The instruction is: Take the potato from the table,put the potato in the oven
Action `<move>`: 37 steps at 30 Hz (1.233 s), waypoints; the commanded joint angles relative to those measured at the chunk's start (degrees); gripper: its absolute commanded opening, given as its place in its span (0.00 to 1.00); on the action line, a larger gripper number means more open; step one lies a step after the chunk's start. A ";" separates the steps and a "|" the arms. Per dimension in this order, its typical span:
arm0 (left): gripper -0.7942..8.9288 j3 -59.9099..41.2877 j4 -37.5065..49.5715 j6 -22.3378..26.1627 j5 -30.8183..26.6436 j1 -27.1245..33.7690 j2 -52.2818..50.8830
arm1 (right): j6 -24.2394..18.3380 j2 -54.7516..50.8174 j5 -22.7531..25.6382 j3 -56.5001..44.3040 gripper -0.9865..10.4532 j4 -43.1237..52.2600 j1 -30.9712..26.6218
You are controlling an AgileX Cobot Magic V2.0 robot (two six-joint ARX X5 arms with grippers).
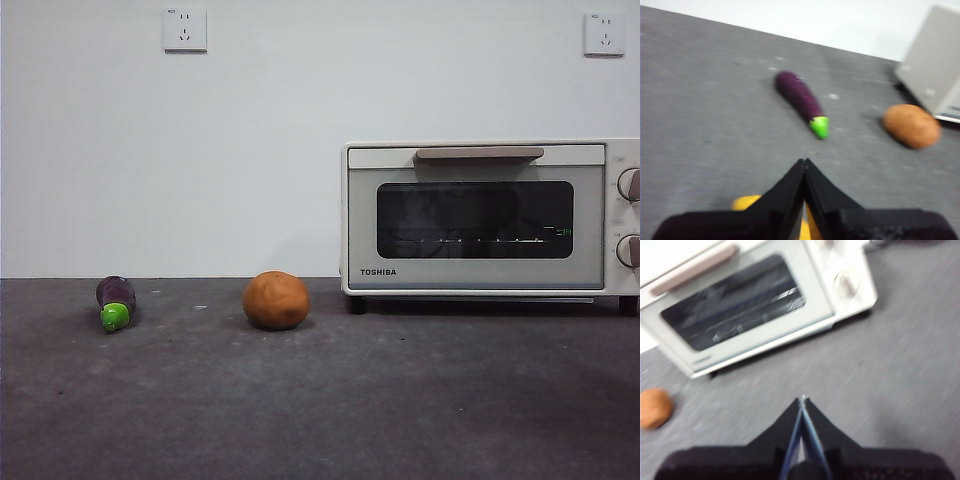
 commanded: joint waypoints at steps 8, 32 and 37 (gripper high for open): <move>0.08 0.66 12.50 -12.24 6.47 0.17 16.35 | 4.37 -0.07 -1.29 14.71 0.09 -9.07 -0.02; 0.08 43.36 14.51 -15.69 16.92 -6.95 55.95 | 21.66 -0.04 -6.36 27.19 0.09 -16.39 -0.02; 0.08 53.09 11.47 -15.15 21.27 -12.00 64.52 | 20.31 0.04 -13.84 27.23 0.09 -16.70 -0.02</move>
